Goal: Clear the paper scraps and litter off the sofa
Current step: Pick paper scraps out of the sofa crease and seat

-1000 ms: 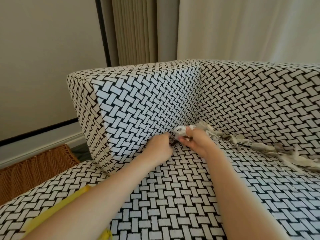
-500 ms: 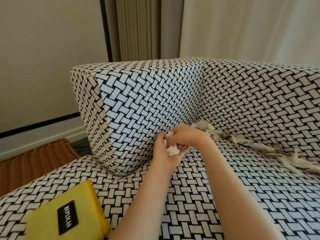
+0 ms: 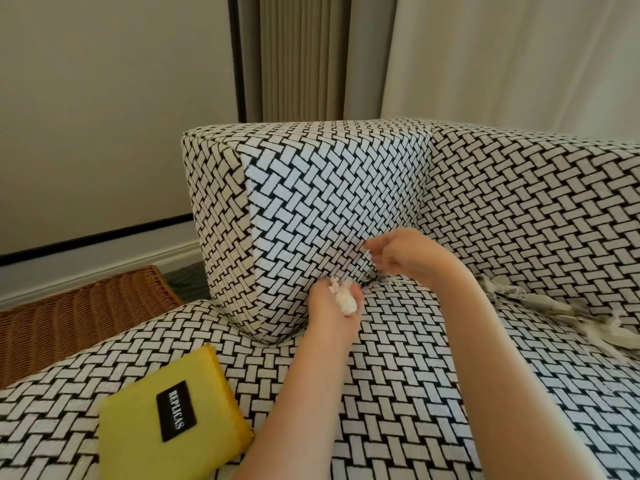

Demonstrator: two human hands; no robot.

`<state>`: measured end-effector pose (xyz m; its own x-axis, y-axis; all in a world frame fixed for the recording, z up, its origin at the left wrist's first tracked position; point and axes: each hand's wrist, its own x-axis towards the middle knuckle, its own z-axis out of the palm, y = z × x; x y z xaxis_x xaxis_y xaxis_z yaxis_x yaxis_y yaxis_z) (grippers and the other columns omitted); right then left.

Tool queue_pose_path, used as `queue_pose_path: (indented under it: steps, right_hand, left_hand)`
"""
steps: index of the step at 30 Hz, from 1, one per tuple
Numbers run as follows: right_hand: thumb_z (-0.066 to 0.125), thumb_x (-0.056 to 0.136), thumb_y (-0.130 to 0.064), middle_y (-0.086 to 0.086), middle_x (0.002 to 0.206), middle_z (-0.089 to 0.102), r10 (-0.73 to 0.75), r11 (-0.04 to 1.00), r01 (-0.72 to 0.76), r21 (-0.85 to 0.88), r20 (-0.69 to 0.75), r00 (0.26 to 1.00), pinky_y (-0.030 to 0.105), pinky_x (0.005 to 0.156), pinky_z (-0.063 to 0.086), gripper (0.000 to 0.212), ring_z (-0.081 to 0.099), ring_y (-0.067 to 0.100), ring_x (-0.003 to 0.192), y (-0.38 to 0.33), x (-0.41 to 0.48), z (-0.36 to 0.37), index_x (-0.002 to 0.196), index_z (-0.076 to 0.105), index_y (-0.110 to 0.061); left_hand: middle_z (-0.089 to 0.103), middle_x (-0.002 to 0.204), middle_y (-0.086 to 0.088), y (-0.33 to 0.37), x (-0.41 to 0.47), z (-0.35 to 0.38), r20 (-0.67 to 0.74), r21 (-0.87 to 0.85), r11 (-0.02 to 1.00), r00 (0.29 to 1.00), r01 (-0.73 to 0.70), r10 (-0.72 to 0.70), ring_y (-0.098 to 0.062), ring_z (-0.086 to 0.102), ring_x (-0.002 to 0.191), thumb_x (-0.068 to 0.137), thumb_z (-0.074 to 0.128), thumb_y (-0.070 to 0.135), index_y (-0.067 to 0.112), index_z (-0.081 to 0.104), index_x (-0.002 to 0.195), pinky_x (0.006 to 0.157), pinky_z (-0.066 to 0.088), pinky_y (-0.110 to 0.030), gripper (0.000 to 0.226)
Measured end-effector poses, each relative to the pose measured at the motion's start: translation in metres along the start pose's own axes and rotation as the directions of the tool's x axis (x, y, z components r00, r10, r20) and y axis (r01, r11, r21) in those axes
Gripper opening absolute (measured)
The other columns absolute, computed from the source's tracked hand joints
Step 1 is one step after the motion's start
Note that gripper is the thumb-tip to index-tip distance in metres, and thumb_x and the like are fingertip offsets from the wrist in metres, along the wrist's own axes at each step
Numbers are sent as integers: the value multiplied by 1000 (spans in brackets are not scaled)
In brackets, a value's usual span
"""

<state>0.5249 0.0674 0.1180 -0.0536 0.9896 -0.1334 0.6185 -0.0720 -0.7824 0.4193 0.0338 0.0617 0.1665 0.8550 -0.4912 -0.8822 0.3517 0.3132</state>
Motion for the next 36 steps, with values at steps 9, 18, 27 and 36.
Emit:
queue_pose_path:
  steps: [9,18,27,36]
  right_hand:
    - [53,81,-55,16,122,52,101,783,-139,-606,-96,990,41,98,40,54,47,30,116,28,14,59,109,57,-9]
    - [43,92,-23,9,119,59,-9,689,-261,-676,-368,930,36,95,36,30,51,25,114,19,23,85,115,56,-9]
    - [46,89,-9,8,109,63,-66,739,-222,-636,-396,916,31,82,46,21,59,24,102,26,35,84,106,59,-9]
    - [66,82,-12,4,86,65,131,978,-32,206,-487,863,24,66,50,20,62,17,82,50,21,19,98,70,-1]
  left_hand:
    - [28,33,7,10,-17,-16,66,64,997,997,-34,30,-3,23,20,97,31,21,16,31,57,22,14,-10,41]
    - [28,33,8,9,-14,-16,90,51,997,994,-63,58,-2,24,22,95,30,20,17,31,56,24,15,-9,39]
    - [29,36,7,9,-10,-19,88,60,996,995,-59,53,-3,24,22,94,30,17,17,32,57,24,17,-9,37]
    - [31,37,6,7,3,-15,21,128,985,993,-118,116,-3,26,21,93,27,10,14,39,64,26,18,-6,32]
